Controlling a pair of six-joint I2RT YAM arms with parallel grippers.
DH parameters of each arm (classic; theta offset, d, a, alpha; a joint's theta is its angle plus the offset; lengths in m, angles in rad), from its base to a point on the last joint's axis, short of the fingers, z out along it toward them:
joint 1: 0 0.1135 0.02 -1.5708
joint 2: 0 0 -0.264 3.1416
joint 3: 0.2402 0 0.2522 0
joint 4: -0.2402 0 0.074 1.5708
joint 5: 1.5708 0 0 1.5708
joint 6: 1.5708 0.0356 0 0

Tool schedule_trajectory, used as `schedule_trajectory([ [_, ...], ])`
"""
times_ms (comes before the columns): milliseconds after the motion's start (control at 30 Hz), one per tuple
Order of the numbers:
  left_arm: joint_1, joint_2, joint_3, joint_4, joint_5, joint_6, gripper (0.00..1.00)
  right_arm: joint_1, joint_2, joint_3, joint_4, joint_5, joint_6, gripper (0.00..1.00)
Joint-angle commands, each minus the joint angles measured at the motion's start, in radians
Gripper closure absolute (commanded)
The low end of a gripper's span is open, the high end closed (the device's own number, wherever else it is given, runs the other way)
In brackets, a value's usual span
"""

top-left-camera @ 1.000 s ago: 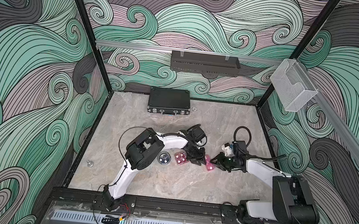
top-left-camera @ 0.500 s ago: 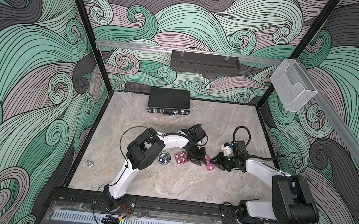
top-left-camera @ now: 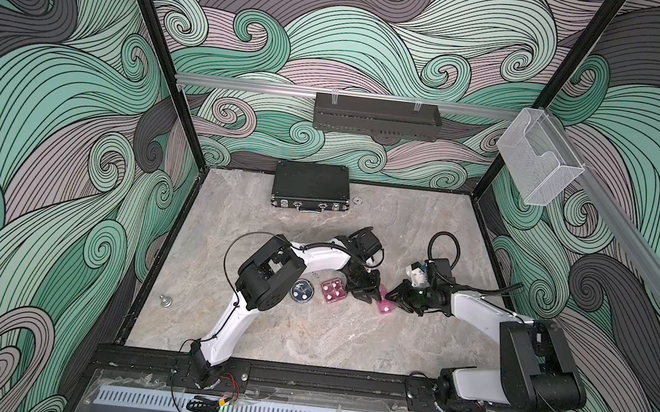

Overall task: Close pillboxes
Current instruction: Close the lid on the pillbox.

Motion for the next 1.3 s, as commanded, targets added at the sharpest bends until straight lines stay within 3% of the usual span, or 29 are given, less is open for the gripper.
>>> schedule_trajectory([
  [0, -0.011, 0.076, -0.021, -0.112, -0.093, 0.018, 0.73, 0.016, 0.024, -0.005, -0.028, 0.035, -0.009, 0.81],
  [233, -0.011, 0.091, -0.056, -0.106, -0.108, 0.029, 0.78, 0.02, 0.022, -0.004, -0.026, 0.036, -0.009, 0.81],
  [300, -0.011, 0.1, -0.062, -0.107, -0.109, 0.031, 0.85, 0.021, 0.021, -0.004, -0.026, 0.038, -0.01, 0.81],
  [767, -0.011, 0.138, -0.091, -0.097, -0.109, 0.039, 0.88, 0.023, 0.02, -0.005, -0.027, 0.036, -0.011, 0.8],
  [1000, -0.009, 0.099, -0.047, -0.114, -0.101, 0.059, 0.79, 0.023, 0.014, 0.0, -0.026, 0.028, -0.006, 0.79],
  [1267, -0.003, 0.089, 0.098, -0.209, -0.134, 0.106, 0.72, 0.023, -0.044, 0.032, -0.056, 0.018, 0.003, 0.71],
])
